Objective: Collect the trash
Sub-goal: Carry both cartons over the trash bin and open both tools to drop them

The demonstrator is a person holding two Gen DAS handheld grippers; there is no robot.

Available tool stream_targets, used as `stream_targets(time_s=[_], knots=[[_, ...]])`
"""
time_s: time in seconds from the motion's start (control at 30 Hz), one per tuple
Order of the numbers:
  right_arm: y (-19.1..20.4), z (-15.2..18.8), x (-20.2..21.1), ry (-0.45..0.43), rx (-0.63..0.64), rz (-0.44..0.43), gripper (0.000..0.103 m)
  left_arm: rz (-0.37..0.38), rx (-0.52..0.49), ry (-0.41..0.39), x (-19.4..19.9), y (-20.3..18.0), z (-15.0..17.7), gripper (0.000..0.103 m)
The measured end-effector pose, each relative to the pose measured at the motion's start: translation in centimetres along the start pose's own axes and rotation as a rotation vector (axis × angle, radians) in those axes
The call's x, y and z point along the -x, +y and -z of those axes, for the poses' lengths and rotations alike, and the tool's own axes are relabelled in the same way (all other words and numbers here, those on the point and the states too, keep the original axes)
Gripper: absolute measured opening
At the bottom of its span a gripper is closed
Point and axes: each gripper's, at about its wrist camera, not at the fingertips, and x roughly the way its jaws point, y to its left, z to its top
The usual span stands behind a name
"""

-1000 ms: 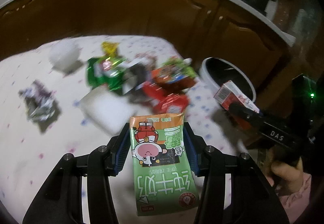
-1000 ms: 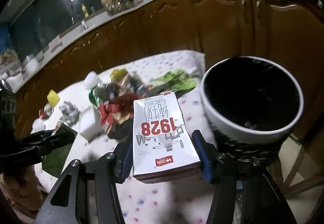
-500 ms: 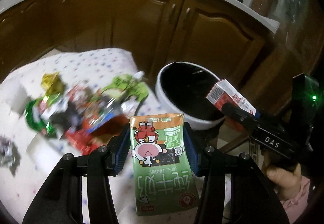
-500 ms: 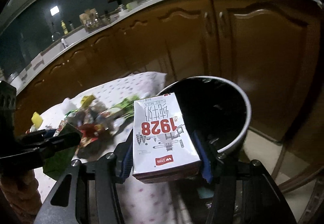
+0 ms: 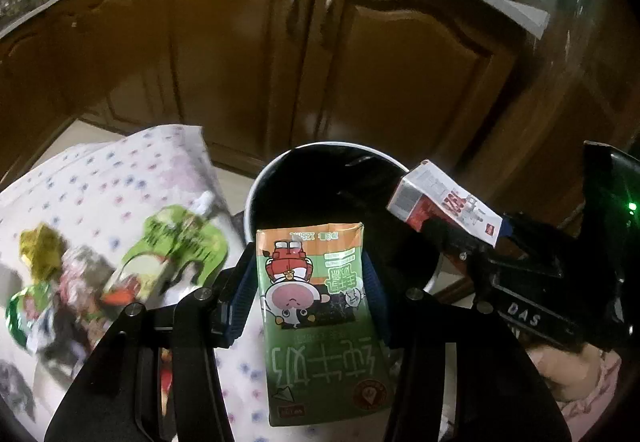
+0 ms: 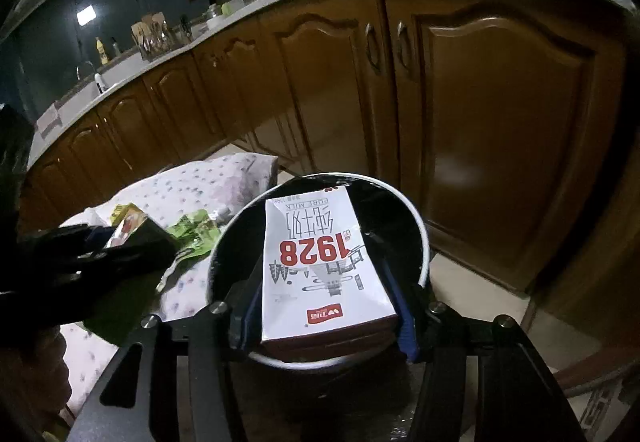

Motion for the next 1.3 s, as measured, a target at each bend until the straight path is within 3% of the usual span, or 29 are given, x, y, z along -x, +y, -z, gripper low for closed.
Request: stream_targets(time_s=[0.33,0.87,0.97,1.13,1.3], knots=[[-1.2,-0.9,-2.5,0.062,0.049,0.022,0.053,-0.025,-0.066,0.065,-4.5,-1.7,-2.4,0.049],[-1.7,-1.2,-4.5,0.111,0.083,0.039,0.053,-0.067,-0.079,0.118,-7.2,-1.0,-2.5,0.050],[-2.2,-1.4,-4.6,0.114,0.063,0.036,0.054,-0.065,-0.076,0.129,-7.3,-0.8,-2.2,0.060],[-2.4,-1.3,-3.9,0.110,0.036,0.023,0.061,-0.045,-0.044,0.108,-5.9,-0.3,-1.9,0.068],[-1.8,-1.2,-2.4,0.077,0.008,-0.011,0.079,-0.024,-0.004,0.059,-3.1,0.1,-0.9,0.073]])
